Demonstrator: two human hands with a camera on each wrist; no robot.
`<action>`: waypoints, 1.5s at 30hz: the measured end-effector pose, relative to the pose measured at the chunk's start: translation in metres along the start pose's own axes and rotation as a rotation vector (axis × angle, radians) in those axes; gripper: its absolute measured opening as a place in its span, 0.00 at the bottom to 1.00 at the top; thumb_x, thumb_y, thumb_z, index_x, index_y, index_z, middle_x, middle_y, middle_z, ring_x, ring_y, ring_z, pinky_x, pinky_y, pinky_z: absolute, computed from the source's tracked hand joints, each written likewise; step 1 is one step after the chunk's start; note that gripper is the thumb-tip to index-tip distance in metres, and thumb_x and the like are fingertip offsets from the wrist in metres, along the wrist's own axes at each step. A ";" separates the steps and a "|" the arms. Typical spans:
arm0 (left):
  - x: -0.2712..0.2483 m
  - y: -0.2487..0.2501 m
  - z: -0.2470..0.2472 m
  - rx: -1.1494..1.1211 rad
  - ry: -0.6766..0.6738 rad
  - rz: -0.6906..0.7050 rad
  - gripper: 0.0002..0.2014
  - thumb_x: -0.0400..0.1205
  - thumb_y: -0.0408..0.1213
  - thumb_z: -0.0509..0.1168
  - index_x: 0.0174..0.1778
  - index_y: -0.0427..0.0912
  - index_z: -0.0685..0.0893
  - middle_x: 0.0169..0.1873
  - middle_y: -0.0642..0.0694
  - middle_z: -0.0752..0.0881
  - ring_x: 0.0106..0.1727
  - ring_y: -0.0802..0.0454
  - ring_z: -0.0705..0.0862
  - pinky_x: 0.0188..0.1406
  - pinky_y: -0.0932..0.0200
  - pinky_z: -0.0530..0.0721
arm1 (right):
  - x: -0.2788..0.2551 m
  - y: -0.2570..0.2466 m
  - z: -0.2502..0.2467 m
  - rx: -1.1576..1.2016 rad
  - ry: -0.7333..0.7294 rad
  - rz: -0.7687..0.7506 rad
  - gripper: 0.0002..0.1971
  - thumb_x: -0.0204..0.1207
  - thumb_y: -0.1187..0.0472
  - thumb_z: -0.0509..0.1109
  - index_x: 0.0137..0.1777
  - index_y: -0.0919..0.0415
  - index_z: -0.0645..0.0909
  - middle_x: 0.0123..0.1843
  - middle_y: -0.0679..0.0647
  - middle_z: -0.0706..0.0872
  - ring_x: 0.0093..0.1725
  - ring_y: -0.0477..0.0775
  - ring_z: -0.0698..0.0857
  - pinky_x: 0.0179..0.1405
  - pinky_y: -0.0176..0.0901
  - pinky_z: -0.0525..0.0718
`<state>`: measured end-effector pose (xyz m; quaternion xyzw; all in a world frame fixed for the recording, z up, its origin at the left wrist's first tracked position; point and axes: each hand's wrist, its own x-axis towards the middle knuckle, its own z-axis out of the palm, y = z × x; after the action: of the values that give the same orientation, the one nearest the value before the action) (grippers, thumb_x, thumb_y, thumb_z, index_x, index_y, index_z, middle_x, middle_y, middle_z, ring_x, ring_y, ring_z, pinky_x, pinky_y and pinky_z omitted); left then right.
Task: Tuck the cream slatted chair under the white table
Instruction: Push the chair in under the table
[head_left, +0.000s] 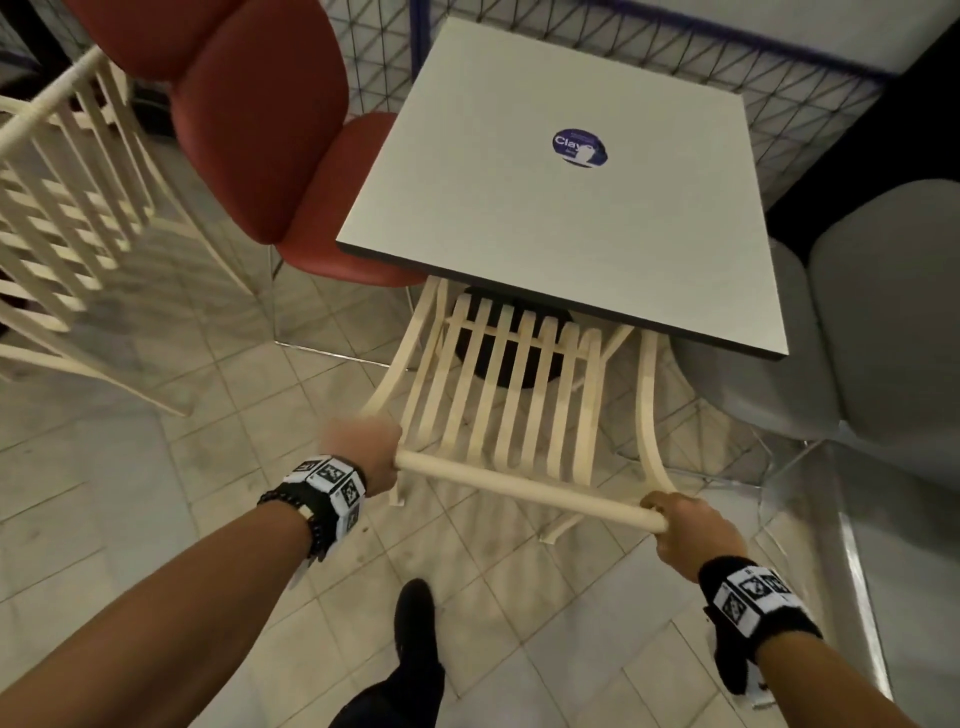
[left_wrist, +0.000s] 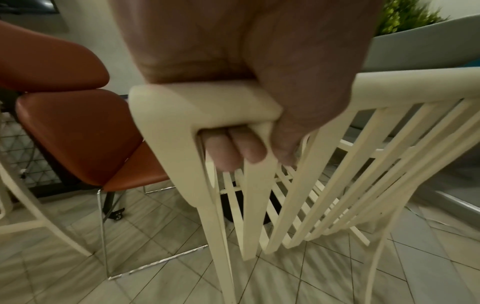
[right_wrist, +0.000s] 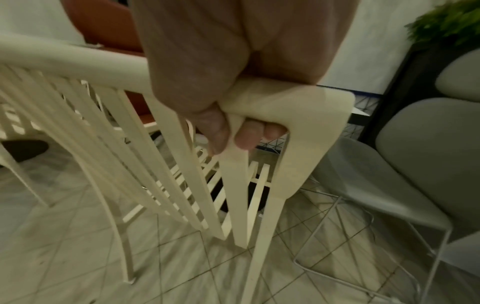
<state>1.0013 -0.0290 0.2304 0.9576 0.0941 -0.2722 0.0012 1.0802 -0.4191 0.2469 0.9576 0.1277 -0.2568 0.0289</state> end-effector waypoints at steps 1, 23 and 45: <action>0.002 -0.003 0.001 0.012 -0.001 0.025 0.16 0.77 0.48 0.65 0.61 0.52 0.79 0.55 0.47 0.85 0.57 0.44 0.83 0.64 0.43 0.75 | 0.002 0.002 0.003 -0.015 0.046 -0.007 0.18 0.68 0.58 0.74 0.58 0.44 0.80 0.54 0.48 0.86 0.49 0.55 0.83 0.46 0.52 0.85; 0.020 0.003 -0.016 0.014 -0.121 0.078 0.18 0.73 0.51 0.62 0.60 0.57 0.79 0.51 0.51 0.85 0.53 0.45 0.85 0.54 0.47 0.81 | 0.024 0.024 -0.010 -0.038 -0.063 0.220 0.20 0.65 0.50 0.70 0.56 0.54 0.77 0.46 0.47 0.85 0.44 0.53 0.85 0.43 0.47 0.88; 0.068 0.026 -0.034 -0.033 -0.030 0.049 0.15 0.73 0.49 0.66 0.55 0.52 0.83 0.45 0.50 0.84 0.48 0.45 0.84 0.52 0.45 0.84 | 0.075 0.032 -0.028 0.037 0.077 0.302 0.17 0.73 0.62 0.71 0.59 0.43 0.79 0.56 0.49 0.81 0.60 0.59 0.74 0.64 0.68 0.77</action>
<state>1.0808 -0.0406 0.2227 0.9553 0.0749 -0.2850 0.0249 1.1644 -0.4298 0.2332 0.9754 -0.0217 -0.2148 0.0446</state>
